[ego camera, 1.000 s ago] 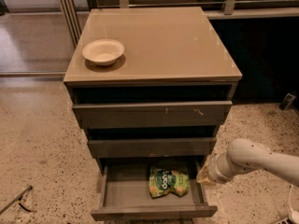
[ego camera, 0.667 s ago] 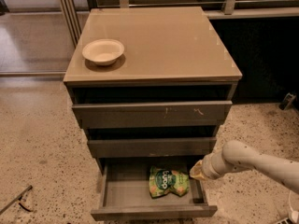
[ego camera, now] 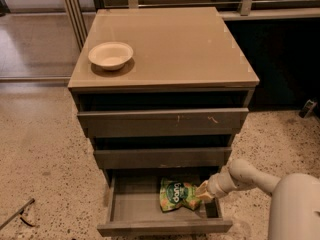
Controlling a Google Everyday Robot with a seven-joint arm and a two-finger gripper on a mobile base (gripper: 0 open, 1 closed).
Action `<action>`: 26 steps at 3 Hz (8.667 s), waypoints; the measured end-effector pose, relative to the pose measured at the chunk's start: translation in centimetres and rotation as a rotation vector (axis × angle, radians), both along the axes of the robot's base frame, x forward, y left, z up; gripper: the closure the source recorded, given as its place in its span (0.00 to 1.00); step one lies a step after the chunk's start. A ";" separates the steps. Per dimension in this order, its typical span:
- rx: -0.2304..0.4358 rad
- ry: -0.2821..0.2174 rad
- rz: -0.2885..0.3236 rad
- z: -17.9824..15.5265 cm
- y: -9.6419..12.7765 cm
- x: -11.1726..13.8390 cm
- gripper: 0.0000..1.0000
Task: Pick green rice chip bag from bottom drawer and place on counter
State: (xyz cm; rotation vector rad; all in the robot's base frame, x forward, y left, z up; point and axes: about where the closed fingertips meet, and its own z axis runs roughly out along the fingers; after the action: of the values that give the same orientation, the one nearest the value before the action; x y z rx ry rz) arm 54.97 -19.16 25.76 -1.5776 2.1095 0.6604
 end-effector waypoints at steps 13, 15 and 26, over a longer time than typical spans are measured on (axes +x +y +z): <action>-0.046 -0.065 0.040 -9.0 2.8 5.4 0.00; -0.053 -0.087 0.034 -10.5 2.7 4.7 0.00; -0.032 -0.154 0.081 7.2 2.8 1.7 1.00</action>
Offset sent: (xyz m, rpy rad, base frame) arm -0.0131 0.0020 -0.0369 0.0417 0.0122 -0.0028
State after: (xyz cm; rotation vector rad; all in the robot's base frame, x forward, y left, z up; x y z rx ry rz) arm 56.70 -16.40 32.98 -1.6825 1.9621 0.5153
